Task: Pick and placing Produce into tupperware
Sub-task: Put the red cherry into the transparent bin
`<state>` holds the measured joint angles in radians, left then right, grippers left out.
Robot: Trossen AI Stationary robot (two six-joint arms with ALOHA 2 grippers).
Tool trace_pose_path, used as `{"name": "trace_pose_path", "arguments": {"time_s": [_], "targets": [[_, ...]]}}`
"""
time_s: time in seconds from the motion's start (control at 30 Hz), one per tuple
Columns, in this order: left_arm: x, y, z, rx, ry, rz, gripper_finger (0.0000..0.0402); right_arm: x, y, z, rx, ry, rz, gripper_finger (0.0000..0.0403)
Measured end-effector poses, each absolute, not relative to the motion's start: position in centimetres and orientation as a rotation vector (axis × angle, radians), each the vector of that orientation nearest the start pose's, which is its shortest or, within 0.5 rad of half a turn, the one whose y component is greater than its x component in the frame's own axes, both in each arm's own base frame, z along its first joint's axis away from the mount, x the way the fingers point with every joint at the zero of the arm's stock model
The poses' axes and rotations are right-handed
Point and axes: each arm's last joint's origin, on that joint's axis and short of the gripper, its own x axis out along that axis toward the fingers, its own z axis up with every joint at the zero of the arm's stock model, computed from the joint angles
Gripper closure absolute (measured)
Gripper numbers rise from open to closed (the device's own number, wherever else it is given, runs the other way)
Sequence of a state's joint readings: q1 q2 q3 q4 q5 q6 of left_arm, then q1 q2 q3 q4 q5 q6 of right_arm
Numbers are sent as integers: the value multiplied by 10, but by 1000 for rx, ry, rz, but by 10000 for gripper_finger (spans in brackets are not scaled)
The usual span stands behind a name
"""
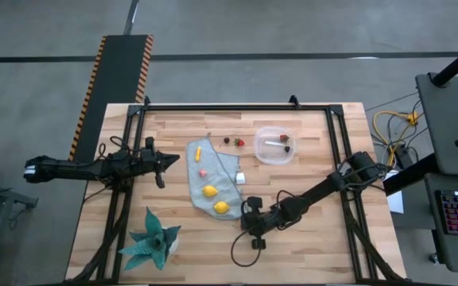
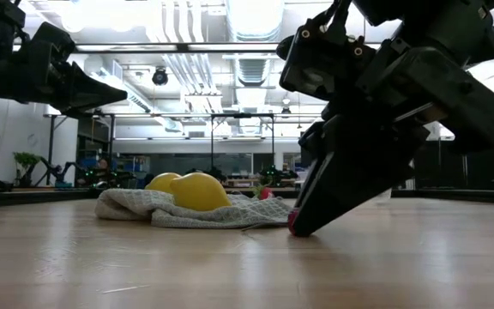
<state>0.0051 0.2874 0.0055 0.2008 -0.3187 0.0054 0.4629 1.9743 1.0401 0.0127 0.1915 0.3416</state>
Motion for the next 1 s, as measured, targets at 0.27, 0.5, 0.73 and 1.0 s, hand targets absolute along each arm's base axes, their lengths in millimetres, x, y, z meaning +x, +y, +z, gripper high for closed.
{"name": "trace_pose_path", "arguments": {"time_s": [0.27,0.5,0.73,1.0], "targets": [[114,10,160,18,81,323,402,337,163,111,30,905,106,381],[114,10,160,19,82,323,402,330,161,140,17,896,101,384],[114,10,160,19,81,323,401,314,144,182,-59,874,-25,385],[114,10,160,18,80,323,402,287,95,227,-186,910,-244,385]]}}
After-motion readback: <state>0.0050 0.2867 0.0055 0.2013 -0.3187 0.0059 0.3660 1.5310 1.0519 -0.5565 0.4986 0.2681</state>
